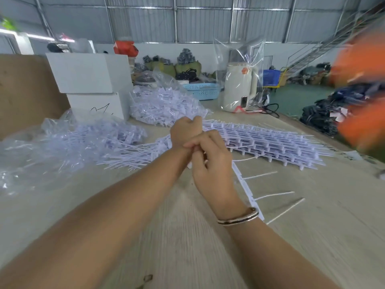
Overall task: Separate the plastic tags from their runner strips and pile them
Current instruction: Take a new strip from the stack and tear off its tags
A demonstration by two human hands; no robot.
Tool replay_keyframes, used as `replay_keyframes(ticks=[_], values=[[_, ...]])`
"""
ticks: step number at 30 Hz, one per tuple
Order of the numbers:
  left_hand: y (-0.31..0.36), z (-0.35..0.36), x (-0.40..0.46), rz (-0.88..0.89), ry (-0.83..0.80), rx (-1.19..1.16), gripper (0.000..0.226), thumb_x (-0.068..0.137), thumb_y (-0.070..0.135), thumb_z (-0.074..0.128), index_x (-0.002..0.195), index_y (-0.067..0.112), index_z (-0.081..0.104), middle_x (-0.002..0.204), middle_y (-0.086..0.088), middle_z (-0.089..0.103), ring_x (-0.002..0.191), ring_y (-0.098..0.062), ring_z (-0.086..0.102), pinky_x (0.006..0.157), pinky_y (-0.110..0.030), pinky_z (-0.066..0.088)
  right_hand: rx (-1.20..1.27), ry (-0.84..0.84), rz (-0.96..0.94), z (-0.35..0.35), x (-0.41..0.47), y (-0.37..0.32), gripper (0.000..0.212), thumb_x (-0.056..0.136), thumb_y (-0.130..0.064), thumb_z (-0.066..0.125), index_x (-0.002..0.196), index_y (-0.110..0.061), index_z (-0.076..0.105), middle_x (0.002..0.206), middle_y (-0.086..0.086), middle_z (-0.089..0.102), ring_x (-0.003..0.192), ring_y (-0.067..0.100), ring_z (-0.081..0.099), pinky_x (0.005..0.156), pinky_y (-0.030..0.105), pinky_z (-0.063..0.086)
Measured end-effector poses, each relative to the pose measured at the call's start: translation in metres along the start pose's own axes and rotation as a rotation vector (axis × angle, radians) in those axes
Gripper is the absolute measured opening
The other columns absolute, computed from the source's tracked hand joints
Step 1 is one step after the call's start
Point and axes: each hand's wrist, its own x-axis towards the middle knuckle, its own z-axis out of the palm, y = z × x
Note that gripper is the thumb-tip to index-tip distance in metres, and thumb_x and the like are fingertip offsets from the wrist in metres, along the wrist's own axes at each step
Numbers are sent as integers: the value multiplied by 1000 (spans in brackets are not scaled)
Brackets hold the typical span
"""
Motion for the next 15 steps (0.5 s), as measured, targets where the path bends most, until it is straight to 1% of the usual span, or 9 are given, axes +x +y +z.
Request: replay_keyframes(ticks=[3,4,6,7,8,9,12,14,15], values=[[20,-17,18,44,285,-55,34,89,22,45,57,13,39,38,5,45,41,-4,42,43,-16,29,66,19,-97,5,-4,-15,24,80,6,45,85,-3,66,86,4,54,72,14,50,61,19,38],[20,-28,22,69,330,-48,33,89,23,46,58,12,41,41,5,46,40,-3,43,43,-15,31,84,26,-123,6,-6,-18,24,81,5,44,86,-3,66,86,5,54,73,13,51,62,19,39],[17,-50,34,55,339,-57,26,91,24,44,69,11,47,64,-2,53,54,-9,53,52,-13,43,70,44,-125,6,-6,-18,24,81,1,43,87,-6,65,86,2,54,76,10,50,64,17,37],[18,-60,37,20,284,-87,21,93,23,41,80,10,51,76,-6,55,61,-15,58,60,-19,51,64,62,-87,5,-5,-15,24,80,0,43,86,-7,65,86,0,54,77,9,50,66,16,36],[22,-69,40,-36,192,-121,18,94,20,39,92,10,53,84,-9,57,62,-17,62,60,-25,55,72,89,-29,4,-2,-11,24,79,0,43,85,-11,65,85,-1,54,78,6,51,67,15,36],[25,-77,42,-85,85,-156,18,96,17,38,99,11,55,87,-9,57,58,-15,62,53,-26,55,95,121,43,2,2,-6,25,79,-2,43,83,-16,64,85,-2,56,78,4,51,68,14,36],[25,-96,37,-89,-177,-61,22,99,16,39,88,16,58,74,-5,56,48,-11,54,42,-20,44,209,261,319,-6,13,14,29,82,-5,42,77,-28,59,82,-6,59,75,2,52,72,20,40],[19,-99,31,-69,-336,12,24,99,17,40,82,14,56,72,-6,53,59,-18,49,48,-24,38,262,376,489,-12,18,29,34,86,0,40,76,-27,59,81,-9,59,77,7,52,75,28,40],[15,-100,26,-71,-416,62,22,100,18,40,84,13,55,75,-8,52,66,-20,46,52,-26,36,273,425,562,-15,19,36,34,87,0,39,77,-26,59,81,-9,58,78,9,51,75,27,39]])
